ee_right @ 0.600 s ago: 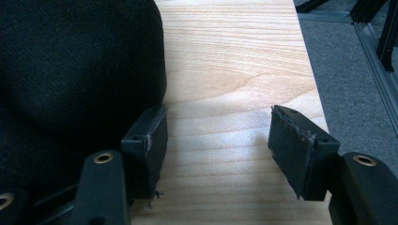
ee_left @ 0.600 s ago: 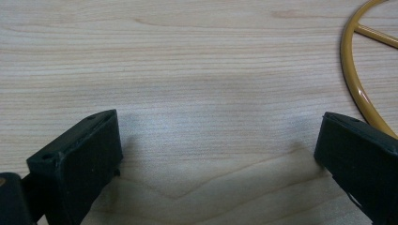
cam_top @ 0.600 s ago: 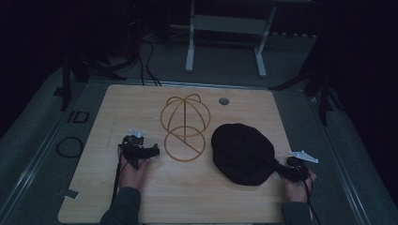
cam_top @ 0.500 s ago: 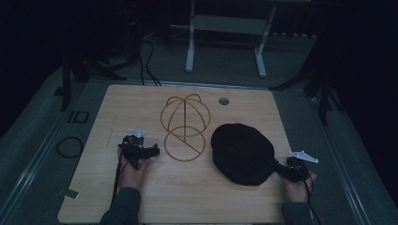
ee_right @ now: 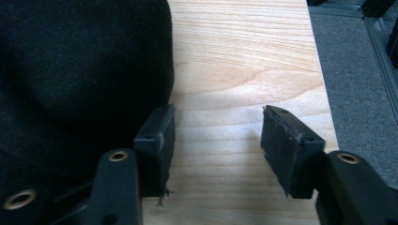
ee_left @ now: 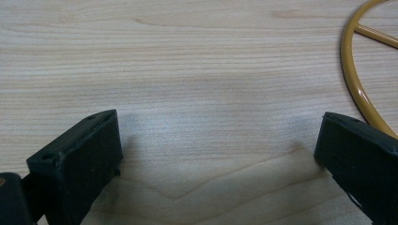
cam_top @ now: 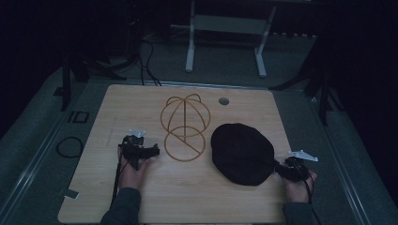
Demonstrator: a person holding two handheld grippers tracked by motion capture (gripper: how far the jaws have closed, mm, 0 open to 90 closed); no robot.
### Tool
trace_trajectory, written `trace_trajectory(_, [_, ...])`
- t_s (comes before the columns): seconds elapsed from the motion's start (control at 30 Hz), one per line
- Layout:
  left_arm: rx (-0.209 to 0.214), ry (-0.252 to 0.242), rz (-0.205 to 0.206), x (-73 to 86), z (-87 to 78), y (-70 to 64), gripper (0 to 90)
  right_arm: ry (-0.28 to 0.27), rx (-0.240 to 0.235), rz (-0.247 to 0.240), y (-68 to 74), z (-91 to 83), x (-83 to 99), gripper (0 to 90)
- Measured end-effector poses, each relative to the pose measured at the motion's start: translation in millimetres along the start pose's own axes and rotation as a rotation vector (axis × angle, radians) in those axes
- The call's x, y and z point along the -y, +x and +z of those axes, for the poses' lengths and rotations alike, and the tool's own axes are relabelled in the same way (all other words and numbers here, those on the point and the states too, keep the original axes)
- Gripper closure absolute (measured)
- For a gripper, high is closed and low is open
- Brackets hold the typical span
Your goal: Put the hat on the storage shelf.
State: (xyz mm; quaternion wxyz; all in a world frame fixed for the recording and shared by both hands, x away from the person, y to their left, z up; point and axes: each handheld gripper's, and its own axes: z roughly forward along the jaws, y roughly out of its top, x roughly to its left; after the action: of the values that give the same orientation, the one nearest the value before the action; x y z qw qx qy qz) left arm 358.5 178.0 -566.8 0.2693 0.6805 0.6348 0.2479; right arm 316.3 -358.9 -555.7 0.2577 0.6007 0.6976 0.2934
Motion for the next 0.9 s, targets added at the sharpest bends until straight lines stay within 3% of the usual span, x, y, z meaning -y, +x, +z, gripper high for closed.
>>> trace_trajectory(0.1, [0.0, 0.001, 0.0, 0.0, 0.0, 0.0, 0.7, 0.009, 0.004, -0.018, 1.5, -1.3, -1.3, 55.8])
trace_trajectory(0.17, [0.0, 0.001, 0.0, 0.0, 0.0, 0.0, 0.7, 0.011, 0.005, -0.025, 2.2, -1.9, -1.8, 55.8])
trace_trajectory(0.2, [0.0, 0.0, 0.0, 0.0, 0.0, 0.0, 0.7, 0.011, 0.005, -0.025, 2.2, -1.9, -1.8, 59.0])
trace_trajectory(0.23, [0.0, 0.0, 0.0, 0.0, 0.0, 0.0, 0.7, 0.003, 0.01, -0.046, 4.8, -6.2, -4.8, 69.6])
trace_trajectory(0.33, [0.0, 0.0, 0.0, 0.0, 0.0, 0.0, 0.7, -0.009, 0.01, -0.052, 6.3, -9.9, -7.2, 72.0])
trace_trajectory(0.67, [0.0, 0.0, 0.0, 0.0, 0.0, 0.0, 0.7, -0.043, 0.0, -0.076, 12.2, -25.2, -18.3, 62.4])
trace_trajectory(0.9, [0.0, -0.001, 0.0, 0.0, 0.0, -0.1, 0.7, -0.073, -0.042, -0.093, 18.9, -41.3, -30.8, 45.5])
